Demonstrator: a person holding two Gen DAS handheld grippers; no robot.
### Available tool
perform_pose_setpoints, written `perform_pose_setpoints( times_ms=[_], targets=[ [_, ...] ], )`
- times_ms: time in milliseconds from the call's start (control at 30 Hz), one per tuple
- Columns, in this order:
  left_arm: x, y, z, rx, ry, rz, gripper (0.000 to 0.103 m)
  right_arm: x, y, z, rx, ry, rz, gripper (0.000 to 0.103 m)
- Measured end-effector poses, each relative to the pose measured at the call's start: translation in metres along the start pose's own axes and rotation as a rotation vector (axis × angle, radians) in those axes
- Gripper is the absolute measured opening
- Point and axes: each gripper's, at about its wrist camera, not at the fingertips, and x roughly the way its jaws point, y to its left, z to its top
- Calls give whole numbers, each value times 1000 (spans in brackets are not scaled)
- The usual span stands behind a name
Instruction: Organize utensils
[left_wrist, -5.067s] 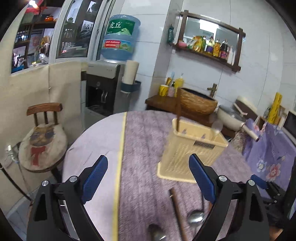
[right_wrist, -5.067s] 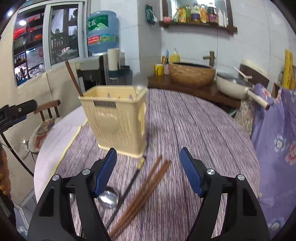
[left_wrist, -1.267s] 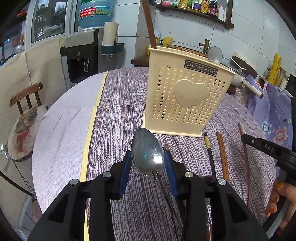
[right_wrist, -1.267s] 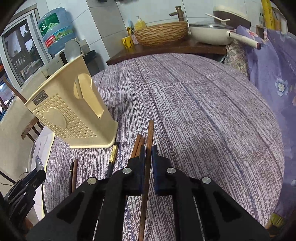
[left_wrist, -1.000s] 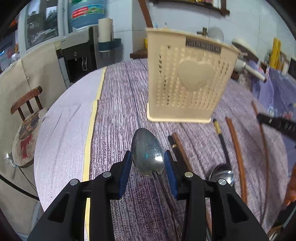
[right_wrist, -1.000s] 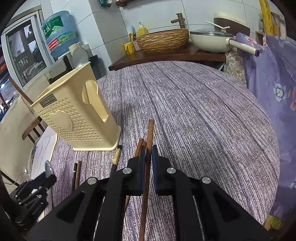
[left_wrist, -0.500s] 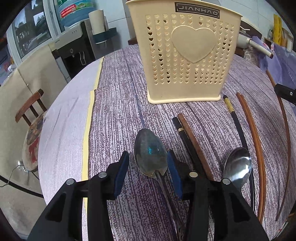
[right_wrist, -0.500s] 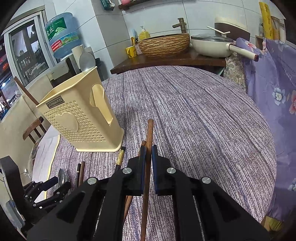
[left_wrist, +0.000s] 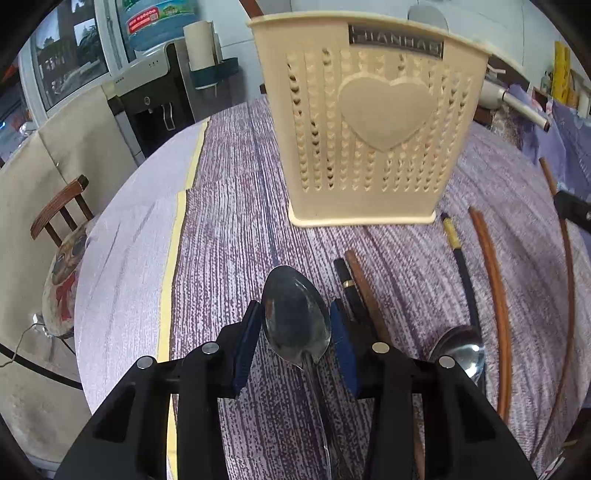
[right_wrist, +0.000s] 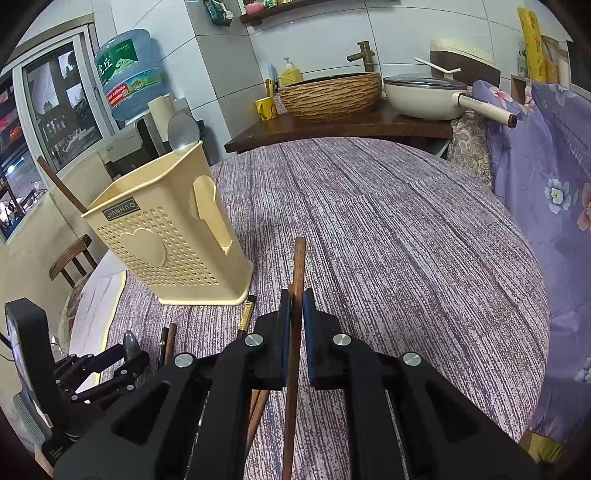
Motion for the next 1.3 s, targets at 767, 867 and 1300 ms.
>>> perform_pose_setpoints(
  times_ms=[767, 867, 1300],
  targets=[
    [-85, 26, 18, -86, -293, -65, 37, -80, 9, 24, -62, -129, 135, 7],
    [-86, 29, 18, -94, -292, -78, 37, -83, 8, 25, -62, -119, 155, 7],
    [-102, 39, 23, -112, -322, -114, 37, -104, 12, 32, -90, -149, 186, 7]
  ],
)
